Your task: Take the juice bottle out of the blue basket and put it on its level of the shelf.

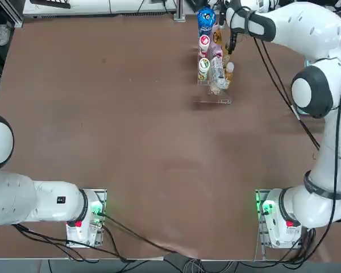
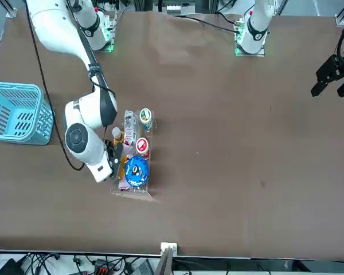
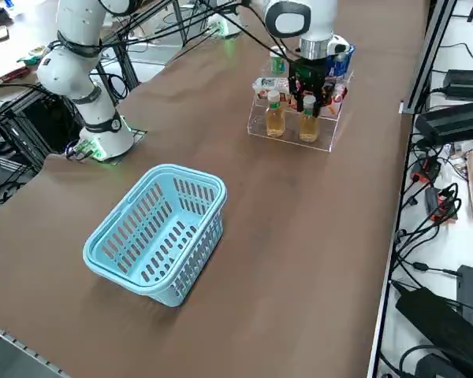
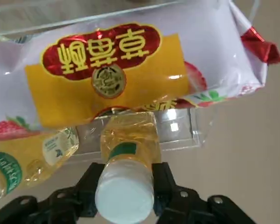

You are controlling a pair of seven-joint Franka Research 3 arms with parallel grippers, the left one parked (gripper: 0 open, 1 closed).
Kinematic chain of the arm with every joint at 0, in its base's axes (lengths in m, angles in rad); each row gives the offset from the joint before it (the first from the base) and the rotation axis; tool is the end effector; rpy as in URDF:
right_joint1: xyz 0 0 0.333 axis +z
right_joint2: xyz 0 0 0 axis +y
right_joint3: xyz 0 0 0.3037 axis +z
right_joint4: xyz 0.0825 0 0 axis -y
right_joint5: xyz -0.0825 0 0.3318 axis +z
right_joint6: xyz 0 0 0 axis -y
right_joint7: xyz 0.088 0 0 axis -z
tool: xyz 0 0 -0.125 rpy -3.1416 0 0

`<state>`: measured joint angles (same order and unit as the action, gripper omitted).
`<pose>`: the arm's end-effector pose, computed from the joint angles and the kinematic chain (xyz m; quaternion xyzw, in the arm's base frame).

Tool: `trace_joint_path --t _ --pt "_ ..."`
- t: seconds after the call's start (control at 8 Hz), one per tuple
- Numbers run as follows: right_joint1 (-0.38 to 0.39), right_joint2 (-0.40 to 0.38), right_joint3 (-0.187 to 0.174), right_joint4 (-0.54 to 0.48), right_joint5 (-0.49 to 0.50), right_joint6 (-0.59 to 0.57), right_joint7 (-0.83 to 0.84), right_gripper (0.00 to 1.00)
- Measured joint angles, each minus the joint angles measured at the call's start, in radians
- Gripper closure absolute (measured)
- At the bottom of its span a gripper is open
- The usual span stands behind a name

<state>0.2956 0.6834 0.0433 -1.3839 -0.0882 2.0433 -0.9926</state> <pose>0.6376 0.2120 0.3042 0.7763 0.6298 -0.0191 0.0202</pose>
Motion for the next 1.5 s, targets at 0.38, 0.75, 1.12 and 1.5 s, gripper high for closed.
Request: trace_joint_path --t 0.38,0.75,1.12,1.5 --pt "0.0 0.001 -0.001 0.021 0.0 0.006 -0.005 0.01" --pt "-0.005 -0.023 -0.015 0.108 0.051 -0.09 0.001 0.0" --pt "-0.012 -0.119 -0.028 0.241 0.068 -0.306 0.076 0.0" --pt "-0.018 -0.253 -0.028 0.281 0.071 -0.477 0.336 0.0"
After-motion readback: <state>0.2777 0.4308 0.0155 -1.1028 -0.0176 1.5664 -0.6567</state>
